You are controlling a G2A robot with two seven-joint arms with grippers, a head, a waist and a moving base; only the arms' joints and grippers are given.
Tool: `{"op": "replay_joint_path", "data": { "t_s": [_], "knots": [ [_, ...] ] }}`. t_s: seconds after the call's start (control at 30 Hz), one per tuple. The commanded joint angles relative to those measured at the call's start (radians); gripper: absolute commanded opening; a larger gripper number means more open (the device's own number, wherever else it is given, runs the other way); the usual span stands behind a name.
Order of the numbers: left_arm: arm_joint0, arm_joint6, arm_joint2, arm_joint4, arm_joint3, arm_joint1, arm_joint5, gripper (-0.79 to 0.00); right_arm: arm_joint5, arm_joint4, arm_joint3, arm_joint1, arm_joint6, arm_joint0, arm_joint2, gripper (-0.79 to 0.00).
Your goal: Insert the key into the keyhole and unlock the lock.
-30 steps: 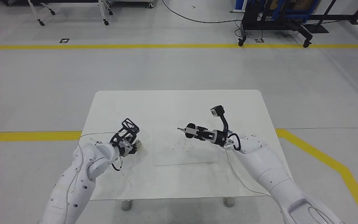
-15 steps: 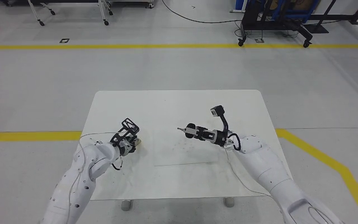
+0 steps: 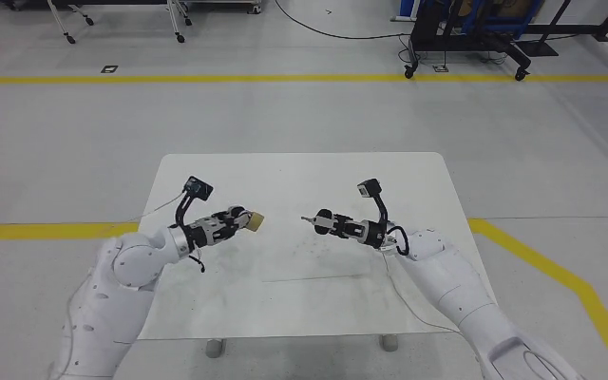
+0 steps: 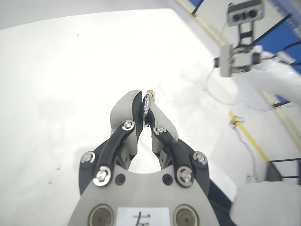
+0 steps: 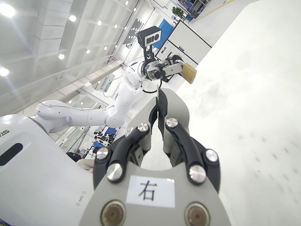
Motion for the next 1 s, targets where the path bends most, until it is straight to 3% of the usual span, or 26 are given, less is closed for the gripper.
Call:
{"op": "replay_joint_path", "data": {
  "t_s": [0.0, 0.23, 0.37, 0.6, 0.97],
  "knots": [
    [-0.006, -0.068, -0.007, -0.092, 0.003, 0.004, 0.002, -0.785, 0.0, 0.0, 0.0, 0.0, 0.0, 0.0, 0.0, -0.785],
    [-0.001, -0.058, -0.004, -0.098, 0.003, 0.003, 0.008, -0.785, 0.0, 0.0, 0.0, 0.0, 0.0, 0.0, 0.0, -0.785],
    [-0.018, -0.03, 0.033, -0.313, 0.07, -0.011, 0.086, -0.785, 0.013, 0.02, -0.056, -0.006, -0.037, -0.017, -0.009, -0.785],
    [-0.161, -0.142, 0.147, -0.649, 0.27, -0.047, 0.244, -0.785, -0.008, 0.157, -0.068, -0.05, -0.186, -0.004, -0.056, -0.785],
    [-0.277, -0.302, 0.224, -0.891, 0.43, -0.085, 0.187, -0.785, -0.064, 0.254, 0.083, -0.126, -0.168, 0.089, -0.16, -0.785]
  ]
}}
